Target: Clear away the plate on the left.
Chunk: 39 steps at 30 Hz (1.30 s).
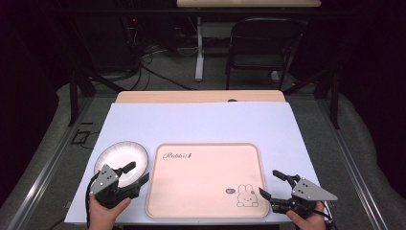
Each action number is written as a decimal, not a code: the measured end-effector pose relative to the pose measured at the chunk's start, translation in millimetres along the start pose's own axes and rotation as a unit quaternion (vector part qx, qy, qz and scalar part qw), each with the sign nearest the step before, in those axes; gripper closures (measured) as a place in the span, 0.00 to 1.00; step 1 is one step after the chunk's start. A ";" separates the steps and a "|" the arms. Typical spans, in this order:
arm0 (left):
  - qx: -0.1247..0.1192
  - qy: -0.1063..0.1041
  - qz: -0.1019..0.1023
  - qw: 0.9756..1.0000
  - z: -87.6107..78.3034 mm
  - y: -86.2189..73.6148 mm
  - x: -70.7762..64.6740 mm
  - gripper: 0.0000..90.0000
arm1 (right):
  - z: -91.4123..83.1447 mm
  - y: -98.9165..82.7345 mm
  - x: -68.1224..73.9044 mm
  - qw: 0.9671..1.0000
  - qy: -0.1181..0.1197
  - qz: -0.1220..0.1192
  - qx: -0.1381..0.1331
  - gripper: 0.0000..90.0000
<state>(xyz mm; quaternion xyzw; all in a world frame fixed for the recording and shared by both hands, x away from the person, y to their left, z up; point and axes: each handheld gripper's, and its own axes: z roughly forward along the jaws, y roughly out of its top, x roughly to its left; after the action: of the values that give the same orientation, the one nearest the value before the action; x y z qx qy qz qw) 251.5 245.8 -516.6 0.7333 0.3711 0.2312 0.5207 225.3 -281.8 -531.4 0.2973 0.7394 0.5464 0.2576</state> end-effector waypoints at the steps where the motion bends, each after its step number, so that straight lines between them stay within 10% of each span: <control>1: 0.000 0.001 0.000 1.000 0.0 -0.1 0.1 0.37 | -0.2 0.1 0.0 1.000 0.000 0.000 0.001 0.26; 20: 0.010 0.001 -0.018 1.000 -1.6 0.3 4.6 0.39 | 0.2 0.4 0.0 1.000 0.004 0.000 0.003 0.26; 26: 0.035 0.019 -0.054 0.998 -0.4 -1.2 14.6 0.41 | 0.1 0.3 -0.4 1.000 0.004 0.001 0.004 0.26; 39: 0.044 0.053 -0.066 0.995 -5.6 1.4 32.9 0.40 | 0.5 0.3 -0.9 1.000 0.004 0.002 0.006 0.26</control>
<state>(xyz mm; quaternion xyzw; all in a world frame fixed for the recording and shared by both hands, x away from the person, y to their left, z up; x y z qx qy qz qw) 268.2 274.7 -514.9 0.7162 0.4555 0.2186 0.4814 226.3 -282.0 -531.2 0.2981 0.7430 0.5437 0.2519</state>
